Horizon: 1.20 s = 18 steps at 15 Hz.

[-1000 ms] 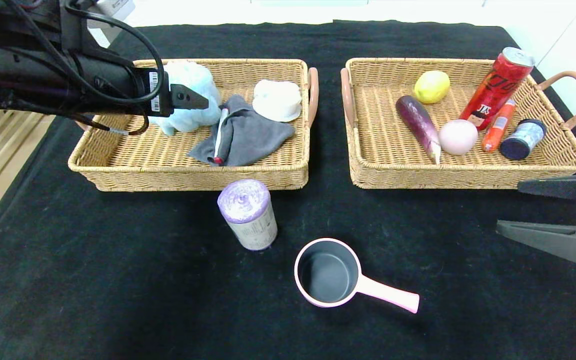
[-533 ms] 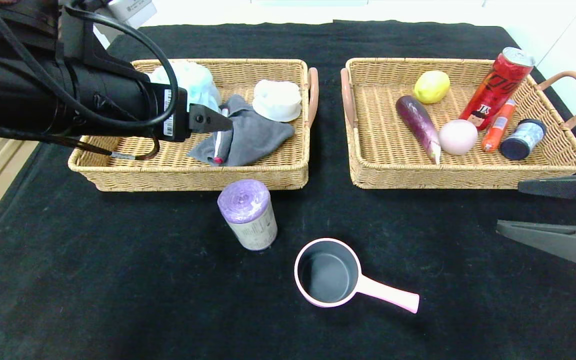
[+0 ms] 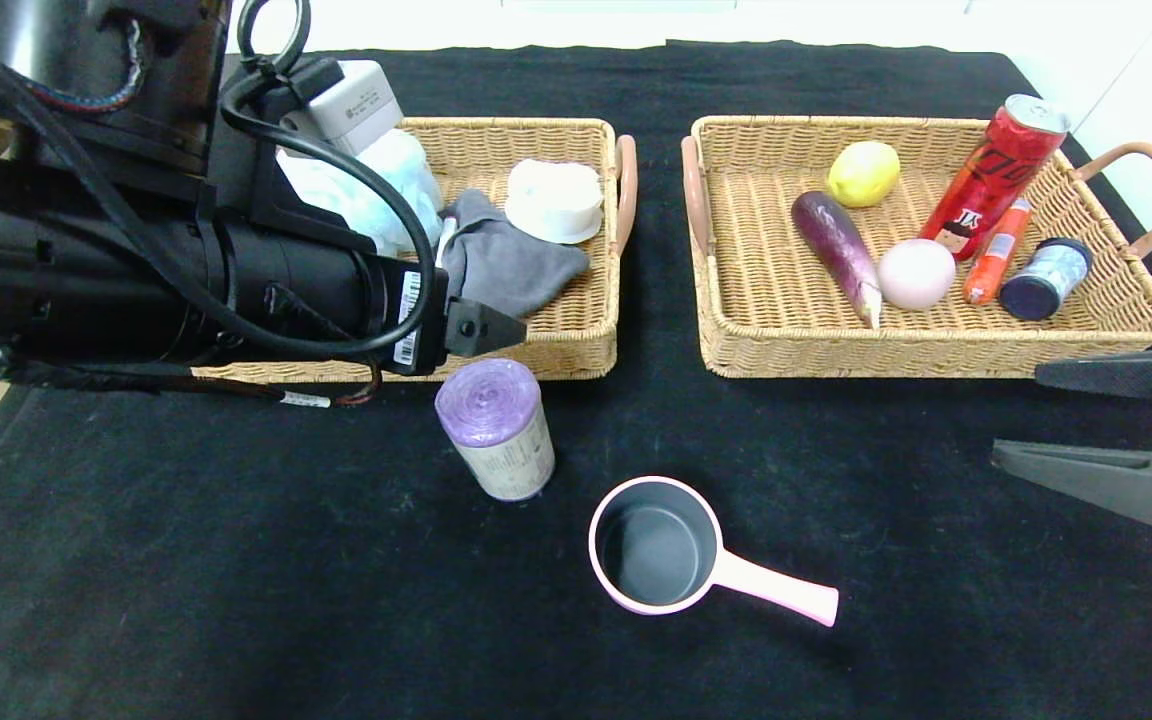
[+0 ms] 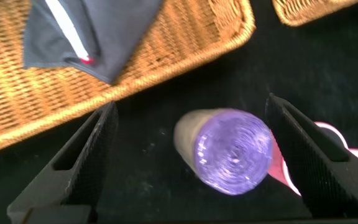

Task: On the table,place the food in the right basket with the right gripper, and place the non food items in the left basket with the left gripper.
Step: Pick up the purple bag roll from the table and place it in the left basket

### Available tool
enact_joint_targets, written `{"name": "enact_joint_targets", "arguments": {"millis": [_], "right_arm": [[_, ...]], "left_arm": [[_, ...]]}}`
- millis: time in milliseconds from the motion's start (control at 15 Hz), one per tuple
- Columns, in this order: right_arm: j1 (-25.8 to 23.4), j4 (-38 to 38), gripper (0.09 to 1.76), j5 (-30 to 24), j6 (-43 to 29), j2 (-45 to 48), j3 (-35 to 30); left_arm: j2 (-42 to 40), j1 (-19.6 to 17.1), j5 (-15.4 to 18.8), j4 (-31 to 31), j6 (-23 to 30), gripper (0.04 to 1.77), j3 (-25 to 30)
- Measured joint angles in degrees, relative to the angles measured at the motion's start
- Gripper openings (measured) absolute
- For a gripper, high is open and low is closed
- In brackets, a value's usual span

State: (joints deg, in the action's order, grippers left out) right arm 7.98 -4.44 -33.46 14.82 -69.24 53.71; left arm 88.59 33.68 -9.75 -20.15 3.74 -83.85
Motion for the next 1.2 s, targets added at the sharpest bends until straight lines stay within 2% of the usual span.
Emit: {"name": "enact_joint_targets", "arguments": {"millis": [400, 667, 1200], "right_arm": [[0.0, 0.0, 1.71, 0.0, 0.0, 0.0, 0.0], [0.0, 0.0, 1.71, 0.0, 0.0, 0.0, 0.0], [-0.1, 0.0, 1.71, 0.0, 0.0, 0.0, 0.0]], "left_arm": [[0.0, 3.3, -0.1, 0.0, 1.6, 1.71, 3.2], [0.2, 4.7, -3.2, 0.1, 3.6, 1.71, 4.3], [2.8, 5.4, -6.1, 0.4, 4.5, 1.72, 6.4]]}}
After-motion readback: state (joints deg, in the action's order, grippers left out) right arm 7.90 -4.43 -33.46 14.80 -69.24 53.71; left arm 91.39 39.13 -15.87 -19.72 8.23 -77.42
